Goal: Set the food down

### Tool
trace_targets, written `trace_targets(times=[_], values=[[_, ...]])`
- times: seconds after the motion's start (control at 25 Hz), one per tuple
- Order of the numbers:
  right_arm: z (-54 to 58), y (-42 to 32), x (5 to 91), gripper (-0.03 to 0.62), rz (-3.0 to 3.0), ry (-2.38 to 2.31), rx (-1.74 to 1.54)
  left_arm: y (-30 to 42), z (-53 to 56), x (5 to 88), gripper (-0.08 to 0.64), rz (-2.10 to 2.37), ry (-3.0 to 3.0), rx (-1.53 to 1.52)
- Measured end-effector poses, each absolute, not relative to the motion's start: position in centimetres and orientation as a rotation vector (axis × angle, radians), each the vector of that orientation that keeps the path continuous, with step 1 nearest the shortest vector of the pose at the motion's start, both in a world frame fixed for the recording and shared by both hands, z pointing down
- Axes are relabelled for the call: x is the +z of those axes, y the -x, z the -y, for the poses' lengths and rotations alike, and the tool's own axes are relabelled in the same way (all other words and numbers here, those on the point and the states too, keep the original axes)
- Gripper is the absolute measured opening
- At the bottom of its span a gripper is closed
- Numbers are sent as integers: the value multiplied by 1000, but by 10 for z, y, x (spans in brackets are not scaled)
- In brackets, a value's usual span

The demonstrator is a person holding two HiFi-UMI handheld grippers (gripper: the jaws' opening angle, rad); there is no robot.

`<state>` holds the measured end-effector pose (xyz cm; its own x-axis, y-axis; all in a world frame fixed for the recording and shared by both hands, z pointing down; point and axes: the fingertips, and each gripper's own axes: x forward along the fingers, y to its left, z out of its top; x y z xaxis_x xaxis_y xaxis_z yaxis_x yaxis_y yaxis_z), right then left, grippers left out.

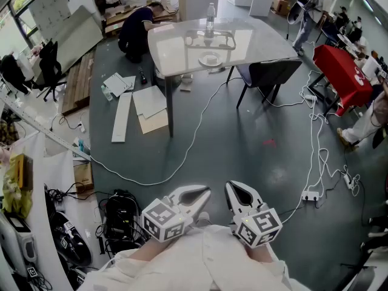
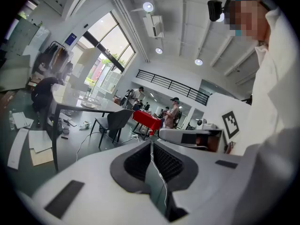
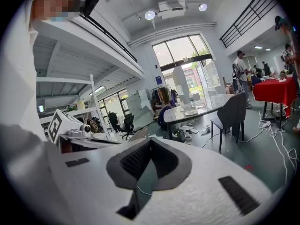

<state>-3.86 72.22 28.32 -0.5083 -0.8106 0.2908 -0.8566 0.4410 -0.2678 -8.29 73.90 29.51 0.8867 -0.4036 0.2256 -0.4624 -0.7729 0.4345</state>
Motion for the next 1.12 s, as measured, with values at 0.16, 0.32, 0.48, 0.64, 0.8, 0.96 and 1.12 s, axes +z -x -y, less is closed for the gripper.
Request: trace_targets(times=[0.16, 0.32, 0.48, 0.64, 0.8, 0.96, 1.12], values=[[-721, 37, 284, 2, 2566, -1473, 569, 78, -740, 294, 29, 619, -2567, 155], [-721, 37, 283, 2, 2573, -1458, 567, 75, -741, 291, 29, 610, -2572, 146], [-724, 35, 286, 2, 2581, -1428, 576, 71, -742, 293, 29, 610, -2561, 149], [-725, 26, 283, 2, 2584, -1477, 539, 63, -746, 295, 29, 584, -2554, 152], [-723, 26, 280, 2, 2593, -1435, 471, 56, -746, 296, 29, 571, -2560, 169], [-724, 20, 286, 2, 2591, -1420, 474, 48, -750, 300, 29, 596, -2546, 153], [-729, 12, 296, 2, 2591, -1420, 503, 39, -757, 309, 29, 589, -2539, 163]])
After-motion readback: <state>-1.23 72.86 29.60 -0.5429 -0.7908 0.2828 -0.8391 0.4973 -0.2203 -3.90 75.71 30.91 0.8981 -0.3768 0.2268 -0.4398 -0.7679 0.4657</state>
